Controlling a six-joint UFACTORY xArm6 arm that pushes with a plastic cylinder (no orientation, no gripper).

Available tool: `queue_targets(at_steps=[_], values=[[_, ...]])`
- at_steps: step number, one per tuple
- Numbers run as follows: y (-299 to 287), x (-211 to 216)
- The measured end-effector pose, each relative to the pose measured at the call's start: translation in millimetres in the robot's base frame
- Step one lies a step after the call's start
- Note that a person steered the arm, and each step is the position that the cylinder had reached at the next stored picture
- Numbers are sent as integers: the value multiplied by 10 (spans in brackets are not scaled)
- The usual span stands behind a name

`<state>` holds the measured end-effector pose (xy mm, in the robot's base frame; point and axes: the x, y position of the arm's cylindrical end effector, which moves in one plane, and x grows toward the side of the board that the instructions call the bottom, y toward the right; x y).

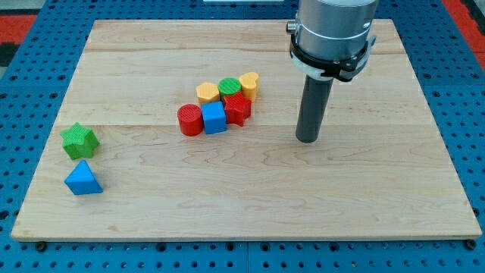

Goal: Point your arm below the blue cube

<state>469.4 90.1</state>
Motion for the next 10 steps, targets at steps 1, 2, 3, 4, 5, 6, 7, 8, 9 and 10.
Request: queue_targets(at_steps=[1, 2, 3, 4, 5, 6, 7, 8, 9, 10], values=[[0, 0], [-12, 0], [-12, -3], [-12, -4], [-12, -4], [-245, 102], [-952, 214], [-1131, 214], [-1139, 214], [-1175, 214]])
